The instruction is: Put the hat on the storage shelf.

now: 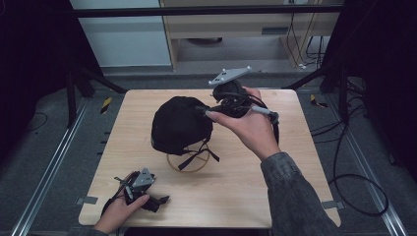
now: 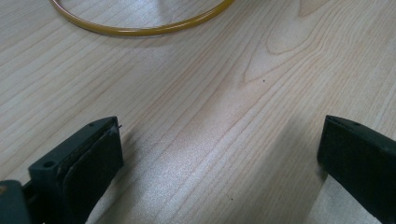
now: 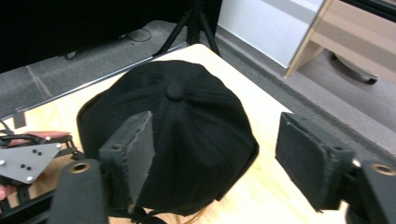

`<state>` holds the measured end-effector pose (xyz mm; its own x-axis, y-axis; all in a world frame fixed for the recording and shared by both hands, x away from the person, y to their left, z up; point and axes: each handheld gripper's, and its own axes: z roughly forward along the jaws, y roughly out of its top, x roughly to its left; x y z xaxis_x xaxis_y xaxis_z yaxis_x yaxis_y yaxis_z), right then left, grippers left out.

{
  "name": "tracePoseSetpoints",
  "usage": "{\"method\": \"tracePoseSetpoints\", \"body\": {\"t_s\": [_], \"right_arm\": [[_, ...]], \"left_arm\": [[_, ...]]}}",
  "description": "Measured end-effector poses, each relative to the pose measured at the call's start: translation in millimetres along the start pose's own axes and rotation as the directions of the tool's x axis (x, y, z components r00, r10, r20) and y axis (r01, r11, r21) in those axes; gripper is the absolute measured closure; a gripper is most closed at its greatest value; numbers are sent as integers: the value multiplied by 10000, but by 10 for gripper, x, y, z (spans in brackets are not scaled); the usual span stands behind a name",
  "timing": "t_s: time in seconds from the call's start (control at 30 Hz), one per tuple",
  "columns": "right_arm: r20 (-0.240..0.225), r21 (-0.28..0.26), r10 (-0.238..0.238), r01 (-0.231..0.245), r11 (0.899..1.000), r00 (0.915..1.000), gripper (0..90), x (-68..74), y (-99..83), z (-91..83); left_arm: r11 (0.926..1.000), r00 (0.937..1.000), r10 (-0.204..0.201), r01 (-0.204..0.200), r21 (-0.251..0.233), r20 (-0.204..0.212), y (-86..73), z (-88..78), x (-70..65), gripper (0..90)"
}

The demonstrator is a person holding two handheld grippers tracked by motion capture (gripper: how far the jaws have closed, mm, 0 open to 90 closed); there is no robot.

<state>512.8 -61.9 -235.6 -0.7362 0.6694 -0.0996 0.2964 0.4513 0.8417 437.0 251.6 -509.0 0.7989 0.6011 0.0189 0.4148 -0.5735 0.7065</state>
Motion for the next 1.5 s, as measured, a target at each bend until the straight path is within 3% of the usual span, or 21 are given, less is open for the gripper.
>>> {"method": "tracePoseSetpoints", "body": {"t_s": [0.5, 1.0, 1.13, 1.37, 1.5], "right_arm": [[699, -62, 376, -373, 9993, 9968, 65, -134, -204, -154], [1086, -53, 548, -545, 9985, 9926, 57, -256, -500, -306], [1327, 173, 593, -622, 9979, 9894, 58, -281, -595, -315], [1723, 615, 783, -900, 9940, 9819, 84, -297, -1011, -212], [1619, 799, 1015, -1155, 9901, 9816, 86, -295, -1258, -147]], "left_arm": [[10000, 10000, -3, 3, -3, -1, 0, 0, 0, 0], [10000, 10000, -8, 8, -26, -5, -1, 2, -1, 0], [10000, 10000, -4, 4, -23, -6, -1, 2, -1, 0], [10000, 10000, -5, 5, -11, -1, -1, 1, -1, 0], [10000, 10000, 13, -13, 5, 0, -1, 0, 0, 0]]}}
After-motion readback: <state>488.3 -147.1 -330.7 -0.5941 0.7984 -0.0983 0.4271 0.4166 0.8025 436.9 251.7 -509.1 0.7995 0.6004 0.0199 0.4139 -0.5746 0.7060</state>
